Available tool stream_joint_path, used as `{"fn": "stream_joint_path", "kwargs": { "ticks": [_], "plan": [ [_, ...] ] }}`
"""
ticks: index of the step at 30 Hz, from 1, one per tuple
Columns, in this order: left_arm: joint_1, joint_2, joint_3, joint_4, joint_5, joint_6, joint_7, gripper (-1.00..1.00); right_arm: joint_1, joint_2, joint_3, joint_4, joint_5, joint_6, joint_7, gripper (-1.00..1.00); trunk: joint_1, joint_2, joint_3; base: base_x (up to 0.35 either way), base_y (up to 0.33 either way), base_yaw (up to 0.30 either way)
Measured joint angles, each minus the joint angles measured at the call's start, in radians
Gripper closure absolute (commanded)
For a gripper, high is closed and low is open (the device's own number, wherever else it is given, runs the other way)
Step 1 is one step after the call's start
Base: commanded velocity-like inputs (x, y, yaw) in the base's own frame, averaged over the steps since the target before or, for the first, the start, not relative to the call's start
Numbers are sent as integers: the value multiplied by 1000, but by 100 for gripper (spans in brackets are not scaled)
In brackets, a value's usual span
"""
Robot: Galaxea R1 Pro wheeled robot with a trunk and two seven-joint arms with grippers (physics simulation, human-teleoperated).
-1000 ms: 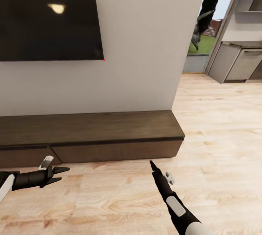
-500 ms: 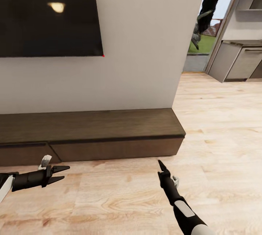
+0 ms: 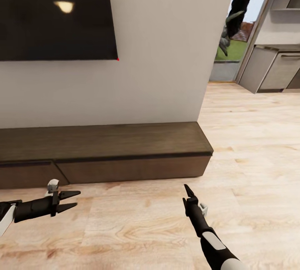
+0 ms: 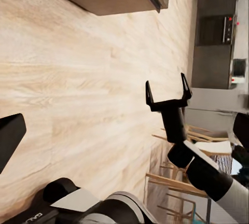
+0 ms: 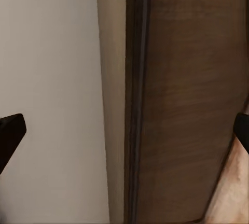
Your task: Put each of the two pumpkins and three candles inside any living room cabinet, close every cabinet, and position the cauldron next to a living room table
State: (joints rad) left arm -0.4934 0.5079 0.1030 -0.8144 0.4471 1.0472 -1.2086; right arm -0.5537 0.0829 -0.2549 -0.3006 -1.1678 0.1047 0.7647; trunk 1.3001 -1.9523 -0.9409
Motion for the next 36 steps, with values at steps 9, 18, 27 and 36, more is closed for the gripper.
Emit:
{"fn": "stream_joint_path", "kwargs": {
  "ticks": [9,18,27,36],
  "plan": [
    [7,-16,-84,1,-5,0,-158,-100,0,-12,-32,0,3,0,134,-100,35,-63,-28,0,0,0],
    [7,-42,-129,1,-4,0,-182,-100,0,-23,-34,0,-1,8,162,-100,69,-126,-56,0,0,0],
    [7,-68,-138,1,-7,0,-182,-100,0,-29,-32,0,6,-2,162,-100,104,-189,-85,0,0,0],
    [7,-77,-138,1,-4,0,-183,-100,0,-29,-31,0,9,-3,160,-100,138,-252,-113,0,0,0]
  ]
}}
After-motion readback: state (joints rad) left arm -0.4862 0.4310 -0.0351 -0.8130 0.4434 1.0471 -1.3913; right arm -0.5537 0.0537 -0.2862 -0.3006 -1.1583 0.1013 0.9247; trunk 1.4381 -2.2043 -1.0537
